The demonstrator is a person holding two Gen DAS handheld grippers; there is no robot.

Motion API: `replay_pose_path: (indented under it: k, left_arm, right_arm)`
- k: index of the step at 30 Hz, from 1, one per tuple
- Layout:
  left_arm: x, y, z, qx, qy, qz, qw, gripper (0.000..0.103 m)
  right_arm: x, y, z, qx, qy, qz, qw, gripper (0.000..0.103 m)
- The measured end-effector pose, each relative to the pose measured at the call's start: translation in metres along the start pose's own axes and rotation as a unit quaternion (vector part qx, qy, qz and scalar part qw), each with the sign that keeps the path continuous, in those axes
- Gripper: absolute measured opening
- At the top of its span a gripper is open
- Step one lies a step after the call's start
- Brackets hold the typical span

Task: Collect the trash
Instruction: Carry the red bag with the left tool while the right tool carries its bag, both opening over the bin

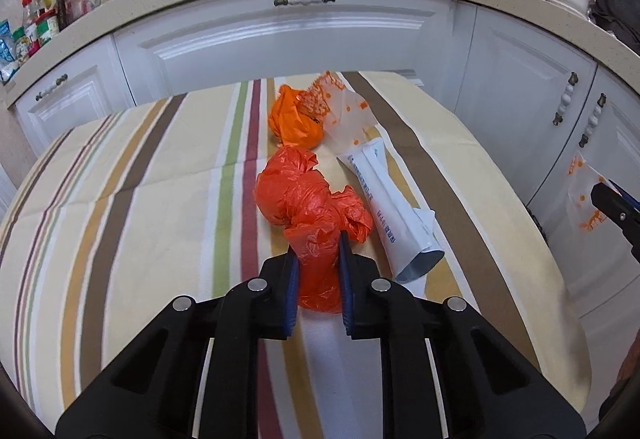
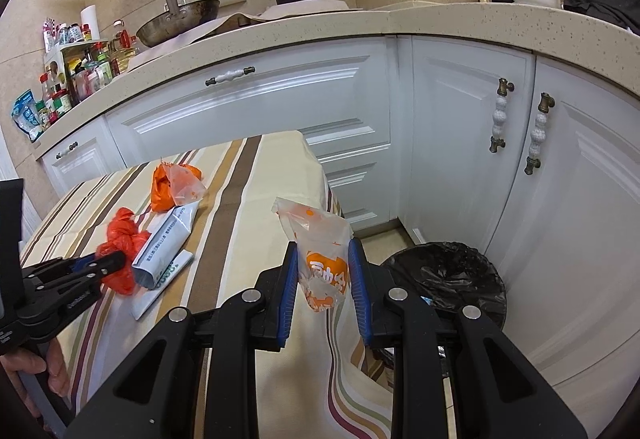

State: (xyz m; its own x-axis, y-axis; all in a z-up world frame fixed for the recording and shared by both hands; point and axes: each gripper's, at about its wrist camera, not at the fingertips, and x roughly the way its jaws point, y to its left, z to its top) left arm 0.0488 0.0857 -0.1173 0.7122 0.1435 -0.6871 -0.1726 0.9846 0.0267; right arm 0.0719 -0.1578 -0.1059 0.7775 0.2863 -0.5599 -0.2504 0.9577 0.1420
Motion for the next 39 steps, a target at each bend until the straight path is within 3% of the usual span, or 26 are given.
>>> replay_pose_path:
  k: [7,15,27,39]
  left_arm:
    - [-0.041,0.004,0.009,0.015,-0.052,0.01,0.9985,0.016]
    - [-0.07,-0.022,0.024,0.031,-0.084,-0.034,0.9954,0.016]
    - [-0.061,-0.114,0.042,0.078,-0.089,-0.107,0.9872,0.016]
    - [-0.027,-0.196,0.046,0.123,-0.066,-0.124,0.9824,0.016]
  right_arm:
    - [-0.012,-0.001,0.004,-0.003,-0.017,-0.014,1.0,0.026]
    - [-0.03,-0.012,0.009,0.001,-0.034,-0.037,0.999,0.026]
    - [-0.054,-0.053,0.009,0.028,-0.05,-0.088,0.995,0.026]
    - [-0.051,-0.098,0.001,0.05,-0.048,-0.131,0.989,0.026]
